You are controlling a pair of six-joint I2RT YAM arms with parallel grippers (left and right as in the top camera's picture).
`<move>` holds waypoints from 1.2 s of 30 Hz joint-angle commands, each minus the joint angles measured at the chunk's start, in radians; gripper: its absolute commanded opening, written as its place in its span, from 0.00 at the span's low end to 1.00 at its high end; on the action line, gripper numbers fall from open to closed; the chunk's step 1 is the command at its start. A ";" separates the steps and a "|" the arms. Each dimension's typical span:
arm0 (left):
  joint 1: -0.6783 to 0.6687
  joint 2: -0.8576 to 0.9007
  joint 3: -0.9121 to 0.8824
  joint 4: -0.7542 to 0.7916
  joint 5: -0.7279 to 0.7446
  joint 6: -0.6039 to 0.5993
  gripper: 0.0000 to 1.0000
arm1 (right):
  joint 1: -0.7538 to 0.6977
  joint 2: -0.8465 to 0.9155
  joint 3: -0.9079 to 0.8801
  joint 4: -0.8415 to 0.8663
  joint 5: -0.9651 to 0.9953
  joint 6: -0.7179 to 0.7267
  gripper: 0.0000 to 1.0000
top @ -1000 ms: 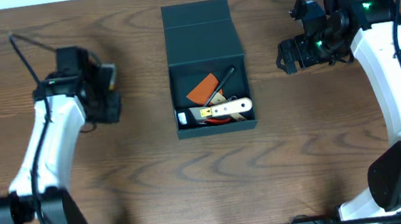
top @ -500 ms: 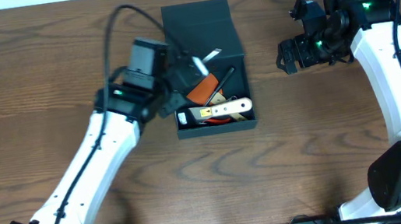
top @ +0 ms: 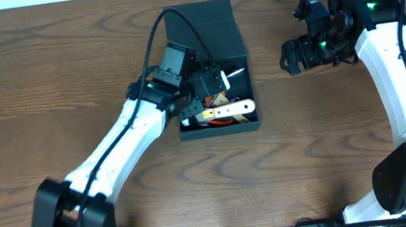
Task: Pack container
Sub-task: 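Carry the screwdriver into the green box, release, and raise left gripper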
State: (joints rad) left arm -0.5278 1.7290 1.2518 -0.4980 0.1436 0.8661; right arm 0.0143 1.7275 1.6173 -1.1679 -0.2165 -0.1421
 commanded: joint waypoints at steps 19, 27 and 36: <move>0.002 0.027 0.066 0.015 -0.021 -0.206 0.83 | -0.006 0.006 0.001 -0.006 -0.001 -0.034 0.99; 0.014 -0.137 0.146 -0.075 -0.164 -0.347 0.86 | -0.005 0.006 0.001 -0.006 -0.085 -0.068 0.60; 0.174 -0.177 0.146 -0.247 -0.182 -0.714 0.91 | 0.075 0.006 0.001 -0.036 -0.147 -0.084 0.01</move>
State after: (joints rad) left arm -0.4080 1.5398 1.3991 -0.7197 -0.0113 0.3447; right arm 0.0479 1.7275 1.6169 -1.1934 -0.3244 -0.2089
